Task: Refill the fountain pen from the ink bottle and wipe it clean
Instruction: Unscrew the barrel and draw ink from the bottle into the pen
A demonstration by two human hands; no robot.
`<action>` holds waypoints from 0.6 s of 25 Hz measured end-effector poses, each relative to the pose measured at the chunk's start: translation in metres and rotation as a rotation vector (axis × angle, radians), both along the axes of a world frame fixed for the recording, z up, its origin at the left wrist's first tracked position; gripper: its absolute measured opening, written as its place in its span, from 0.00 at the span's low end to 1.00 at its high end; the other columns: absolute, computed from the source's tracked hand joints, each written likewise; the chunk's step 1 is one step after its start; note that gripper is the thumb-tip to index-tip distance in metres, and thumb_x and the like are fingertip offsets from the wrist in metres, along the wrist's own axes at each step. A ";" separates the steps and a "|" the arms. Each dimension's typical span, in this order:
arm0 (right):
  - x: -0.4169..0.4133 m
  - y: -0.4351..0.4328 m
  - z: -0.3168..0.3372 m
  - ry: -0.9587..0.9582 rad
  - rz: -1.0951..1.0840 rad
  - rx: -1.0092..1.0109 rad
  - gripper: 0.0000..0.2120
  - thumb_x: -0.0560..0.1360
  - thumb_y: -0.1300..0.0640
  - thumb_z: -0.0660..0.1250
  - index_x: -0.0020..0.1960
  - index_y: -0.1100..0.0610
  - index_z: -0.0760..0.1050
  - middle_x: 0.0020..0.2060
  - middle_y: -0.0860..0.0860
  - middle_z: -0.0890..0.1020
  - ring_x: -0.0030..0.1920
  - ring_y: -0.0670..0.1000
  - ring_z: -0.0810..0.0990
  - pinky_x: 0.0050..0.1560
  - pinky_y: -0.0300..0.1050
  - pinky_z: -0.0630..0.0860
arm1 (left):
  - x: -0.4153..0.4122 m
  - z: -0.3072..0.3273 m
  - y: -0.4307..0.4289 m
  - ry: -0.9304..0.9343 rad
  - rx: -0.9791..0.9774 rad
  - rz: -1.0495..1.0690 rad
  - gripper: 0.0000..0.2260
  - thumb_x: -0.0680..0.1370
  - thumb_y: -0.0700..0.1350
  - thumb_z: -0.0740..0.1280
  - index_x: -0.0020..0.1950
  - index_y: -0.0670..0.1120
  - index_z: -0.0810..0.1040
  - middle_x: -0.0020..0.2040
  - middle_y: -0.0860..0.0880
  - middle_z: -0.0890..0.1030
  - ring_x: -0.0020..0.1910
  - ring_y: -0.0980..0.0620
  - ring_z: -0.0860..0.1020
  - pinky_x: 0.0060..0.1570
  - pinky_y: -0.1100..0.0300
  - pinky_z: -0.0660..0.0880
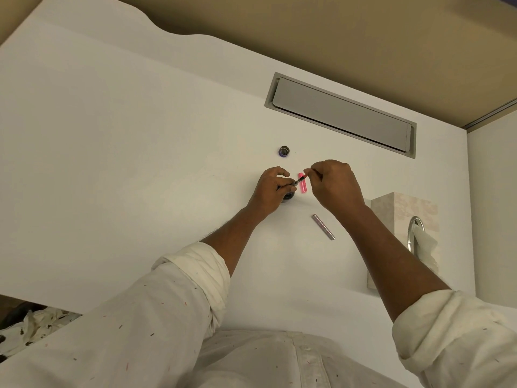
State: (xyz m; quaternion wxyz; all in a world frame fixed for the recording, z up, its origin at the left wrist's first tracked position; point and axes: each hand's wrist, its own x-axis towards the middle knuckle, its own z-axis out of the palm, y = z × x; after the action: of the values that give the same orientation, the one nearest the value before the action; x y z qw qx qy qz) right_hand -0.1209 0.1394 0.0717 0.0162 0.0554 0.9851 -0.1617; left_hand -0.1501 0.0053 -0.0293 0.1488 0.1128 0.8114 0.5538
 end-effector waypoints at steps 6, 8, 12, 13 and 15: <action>0.003 0.004 0.000 0.069 -0.034 -0.121 0.11 0.76 0.57 0.66 0.57 0.60 0.80 0.48 0.57 0.85 0.47 0.57 0.81 0.51 0.51 0.78 | 0.000 0.002 0.000 -0.001 0.004 0.001 0.08 0.74 0.39 0.68 0.50 0.38 0.83 0.56 0.40 0.77 0.59 0.45 0.72 0.57 0.61 0.67; 0.004 0.005 -0.001 0.092 0.024 -0.104 0.09 0.76 0.61 0.65 0.53 0.61 0.81 0.46 0.58 0.85 0.45 0.58 0.82 0.49 0.53 0.78 | 0.000 0.001 0.000 -0.001 -0.006 -0.002 0.08 0.74 0.39 0.68 0.50 0.38 0.83 0.57 0.40 0.77 0.60 0.45 0.71 0.56 0.62 0.66; 0.001 0.006 -0.001 0.094 0.079 -0.074 0.08 0.76 0.63 0.64 0.45 0.64 0.81 0.39 0.61 0.84 0.40 0.59 0.80 0.44 0.55 0.77 | 0.000 0.002 0.000 -0.007 0.001 0.000 0.08 0.74 0.39 0.68 0.50 0.38 0.83 0.57 0.40 0.77 0.60 0.46 0.71 0.56 0.62 0.67; 0.001 0.006 -0.002 0.089 0.082 -0.065 0.08 0.76 0.63 0.64 0.44 0.65 0.81 0.39 0.61 0.84 0.40 0.60 0.80 0.44 0.55 0.77 | 0.000 0.002 0.000 -0.006 0.000 -0.001 0.08 0.74 0.39 0.68 0.50 0.38 0.83 0.57 0.40 0.77 0.60 0.46 0.72 0.56 0.62 0.66; 0.000 0.006 -0.002 0.081 0.088 -0.055 0.08 0.76 0.63 0.63 0.43 0.65 0.80 0.37 0.61 0.83 0.39 0.60 0.79 0.43 0.55 0.76 | 0.000 0.003 0.000 0.002 -0.005 -0.004 0.08 0.74 0.39 0.68 0.49 0.38 0.83 0.56 0.40 0.77 0.59 0.46 0.72 0.56 0.62 0.66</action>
State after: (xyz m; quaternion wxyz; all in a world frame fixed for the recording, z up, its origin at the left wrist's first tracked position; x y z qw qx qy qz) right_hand -0.1212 0.1453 0.0701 -0.0150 0.0053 0.9817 -0.1900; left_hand -0.1504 0.0052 -0.0267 0.1494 0.1146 0.8127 0.5514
